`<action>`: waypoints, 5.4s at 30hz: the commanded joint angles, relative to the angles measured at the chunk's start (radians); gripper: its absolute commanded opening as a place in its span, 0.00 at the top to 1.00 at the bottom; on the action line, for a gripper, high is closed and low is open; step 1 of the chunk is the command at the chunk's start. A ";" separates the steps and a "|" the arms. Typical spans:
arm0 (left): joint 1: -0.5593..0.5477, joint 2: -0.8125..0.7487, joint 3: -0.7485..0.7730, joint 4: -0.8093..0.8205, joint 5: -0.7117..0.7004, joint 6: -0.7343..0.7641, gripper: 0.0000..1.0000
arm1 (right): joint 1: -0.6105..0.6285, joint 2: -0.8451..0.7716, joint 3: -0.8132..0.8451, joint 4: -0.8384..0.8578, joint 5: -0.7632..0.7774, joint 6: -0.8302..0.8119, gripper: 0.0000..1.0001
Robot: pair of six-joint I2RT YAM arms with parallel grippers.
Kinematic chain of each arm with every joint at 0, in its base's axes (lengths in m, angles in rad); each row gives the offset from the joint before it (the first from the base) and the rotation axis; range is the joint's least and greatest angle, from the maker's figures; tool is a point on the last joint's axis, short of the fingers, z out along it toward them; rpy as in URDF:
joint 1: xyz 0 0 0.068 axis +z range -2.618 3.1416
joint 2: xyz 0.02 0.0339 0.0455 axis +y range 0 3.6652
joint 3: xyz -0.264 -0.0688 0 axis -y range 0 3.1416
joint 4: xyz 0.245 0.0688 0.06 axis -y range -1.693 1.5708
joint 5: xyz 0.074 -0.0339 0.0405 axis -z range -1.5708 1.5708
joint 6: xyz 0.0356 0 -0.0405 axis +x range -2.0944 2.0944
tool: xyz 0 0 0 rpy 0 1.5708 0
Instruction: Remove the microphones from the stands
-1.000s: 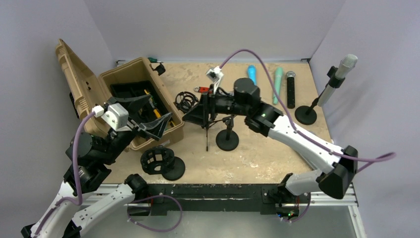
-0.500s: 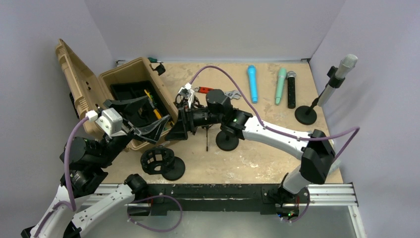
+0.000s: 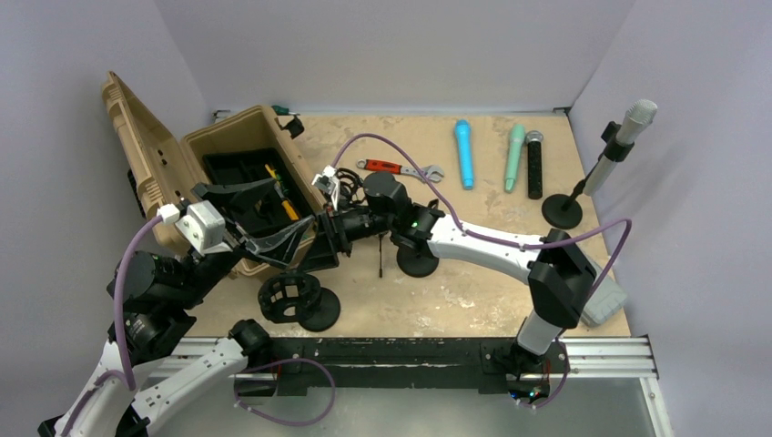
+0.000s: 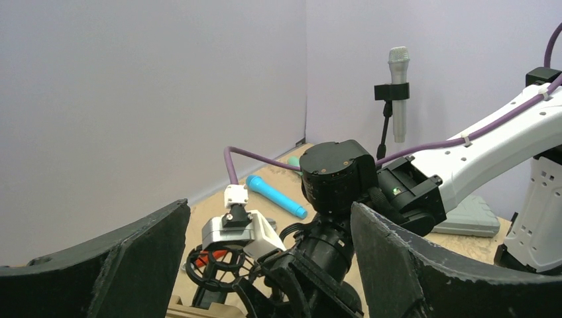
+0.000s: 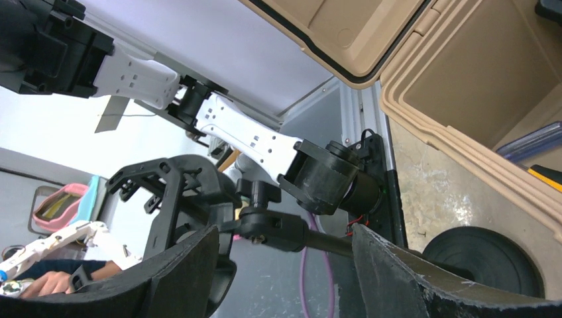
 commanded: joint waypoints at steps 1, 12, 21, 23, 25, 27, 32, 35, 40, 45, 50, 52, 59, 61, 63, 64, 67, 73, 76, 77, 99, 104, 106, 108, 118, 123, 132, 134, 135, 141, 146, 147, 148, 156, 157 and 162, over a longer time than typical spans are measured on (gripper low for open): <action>0.006 0.011 0.034 0.020 0.020 -0.005 0.11 | 0.016 0.032 0.047 0.040 -0.043 0.002 0.28; 0.006 0.013 0.036 0.020 0.026 -0.011 0.11 | 0.022 0.071 0.086 0.013 -0.027 -0.006 0.28; 0.006 0.012 0.035 0.019 0.027 -0.014 0.11 | 0.023 0.065 0.076 -0.125 0.084 -0.083 0.32; 0.006 0.014 0.036 0.019 0.027 -0.015 0.11 | 0.023 0.066 0.058 -0.136 0.104 -0.091 0.34; 0.006 0.013 0.037 0.019 0.030 -0.015 0.11 | 0.023 0.072 0.043 -0.154 0.124 -0.101 0.35; 0.006 0.015 0.036 0.019 0.029 -0.015 0.11 | 0.023 0.074 0.028 -0.172 0.146 -0.112 0.36; 0.006 0.019 0.037 0.019 0.030 -0.017 0.11 | 0.023 0.063 -0.016 -0.207 0.193 -0.143 0.36; 0.006 0.022 0.037 0.019 0.033 -0.019 0.11 | 0.023 0.063 -0.048 -0.197 0.191 -0.138 0.36; 0.005 0.026 0.035 0.019 0.032 -0.019 0.11 | 0.023 0.065 -0.102 -0.179 0.195 -0.139 0.37; 0.006 0.033 0.036 0.019 0.034 -0.021 0.11 | 0.023 0.082 -0.128 -0.166 0.203 -0.145 0.37; 0.006 0.041 0.036 0.019 0.035 -0.022 0.11 | 0.023 0.096 -0.137 -0.149 0.199 -0.147 0.37; 0.006 0.042 0.036 0.019 0.037 -0.023 0.11 | 0.023 0.105 -0.136 -0.143 0.209 -0.145 0.37; 0.006 0.046 0.036 0.019 0.037 -0.023 0.11 | 0.023 0.133 -0.133 -0.182 0.266 -0.183 0.37; 0.006 0.046 0.036 0.019 0.039 -0.023 0.11 | 0.023 0.137 -0.139 -0.190 0.278 -0.190 0.37; 0.006 0.046 0.036 0.019 0.039 -0.023 0.11 | 0.023 0.140 -0.147 -0.183 0.278 -0.192 0.37; 0.006 0.046 0.036 0.019 0.040 -0.024 0.11 | 0.023 0.142 -0.148 -0.183 0.279 -0.193 0.37; 0.006 0.048 0.035 0.019 0.042 -0.024 0.11 | 0.023 0.152 -0.141 -0.182 0.284 -0.194 0.37; 0.006 0.050 0.035 0.019 0.043 -0.027 0.11 | 0.023 0.120 -0.058 -0.274 0.329 -0.239 0.37; 0.006 0.051 0.035 0.019 0.048 -0.028 0.11 | 0.023 0.061 0.025 -0.370 0.388 -0.280 0.36; 0.006 0.049 0.035 0.019 0.048 -0.028 0.11 | 0.022 0.035 0.053 -0.397 0.417 -0.293 0.34; 0.006 0.041 0.036 0.023 0.064 -0.042 0.11 | -0.131 -0.550 0.015 -0.572 1.476 -0.452 0.14; 0.006 0.037 0.037 0.028 0.078 -0.050 0.11 | -0.213 -0.698 -0.164 -0.413 1.890 -0.555 0.10; 0.006 0.034 0.037 0.028 0.080 -0.055 0.11 | -0.299 -0.724 -0.227 -0.293 1.923 -0.629 0.10; 0.007 0.029 0.037 0.031 0.083 -0.059 0.11 | -0.407 -0.712 -0.240 -0.241 1.917 -0.647 0.10; 0.000 0.035 0.026 0.042 0.096 -0.074 0.11 | -0.816 -0.485 -0.043 -0.158 1.918 -0.718 0.07; -0.011 0.035 0.025 0.040 0.083 -0.068 0.11 | -0.928 -0.398 0.110 -0.225 1.871 -0.708 0.04; -0.026 0.072 0.017 0.040 0.068 -0.059 0.11 | -1.080 -0.298 0.195 -0.134 1.744 -0.824 0.02; -0.031 0.084 0.018 0.038 0.063 -0.055 0.11 | -1.101 -0.276 0.201 -0.128 1.716 -0.823 0.02; -0.034 0.089 0.017 0.038 0.060 -0.052 0.11 | -1.111 -0.267 0.204 -0.128 1.702 -0.818 0.02; -0.043 0.120 0.014 0.034 0.050 -0.045 0.12 | -1.149 -0.215 0.217 -0.144 1.610 -0.776 0.04; -0.050 0.120 0.013 0.031 0.035 -0.033 0.12 | -1.149 -0.207 0.173 -0.125 1.580 -0.769 0.12; -0.049 0.118 0.013 0.029 0.031 -0.030 0.12 | -1.150 -0.207 0.165 -0.123 1.580 -0.767 0.15; -0.050 0.118 0.014 0.028 0.029 -0.027 0.12 | -1.149 -0.208 0.154 -0.119 1.577 -0.766 0.18; -0.055 0.115 0.022 0.019 0.032 -0.022 0.12 | -1.149 -0.283 0.043 -0.051 1.599 -0.786 0.61; -0.055 0.114 0.023 0.017 0.033 -0.021 0.12 | -1.149 -0.293 0.041 -0.057 1.593 -0.785 0.66; -0.058 0.106 0.026 0.016 0.033 -0.018 0.12 | -1.149 -0.355 0.041 -0.076 1.584 -0.780 0.84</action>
